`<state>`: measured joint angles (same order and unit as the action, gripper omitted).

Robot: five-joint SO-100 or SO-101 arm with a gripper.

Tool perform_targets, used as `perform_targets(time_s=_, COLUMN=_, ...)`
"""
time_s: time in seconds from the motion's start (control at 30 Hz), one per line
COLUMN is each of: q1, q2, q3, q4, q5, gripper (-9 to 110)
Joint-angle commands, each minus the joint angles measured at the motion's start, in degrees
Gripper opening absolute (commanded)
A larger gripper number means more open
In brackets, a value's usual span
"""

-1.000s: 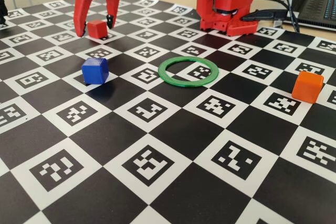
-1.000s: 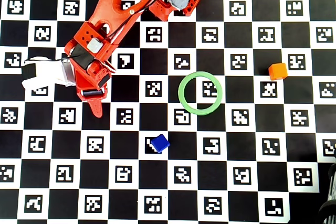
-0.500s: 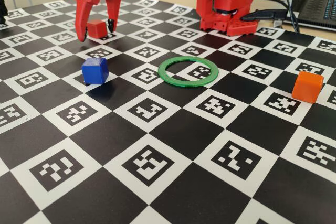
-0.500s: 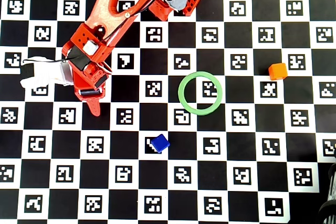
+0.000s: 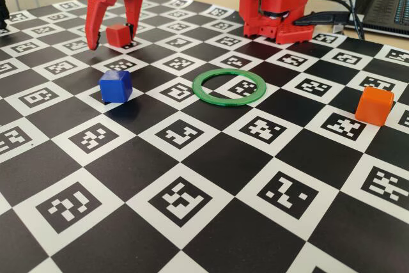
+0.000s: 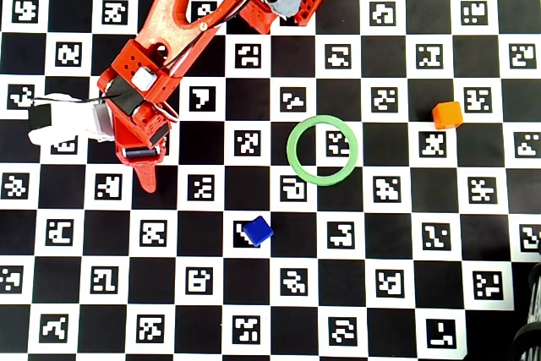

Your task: Grab the red cube then put it in the green circle then put the blue cube on top and finally the orange cube on top

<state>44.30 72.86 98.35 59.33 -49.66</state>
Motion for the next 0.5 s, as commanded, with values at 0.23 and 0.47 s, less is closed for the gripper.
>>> perform_targets(time_s=0.23, q1=0.9, q2=1.3, q3=-4.5, q4=-1.1, q5=0.4, gripper=44)
perform_targets(time_s=0.47, q1=0.9, q2=1.4, q3=-4.7, q4=-1.1, q5=0.5, gripper=26)
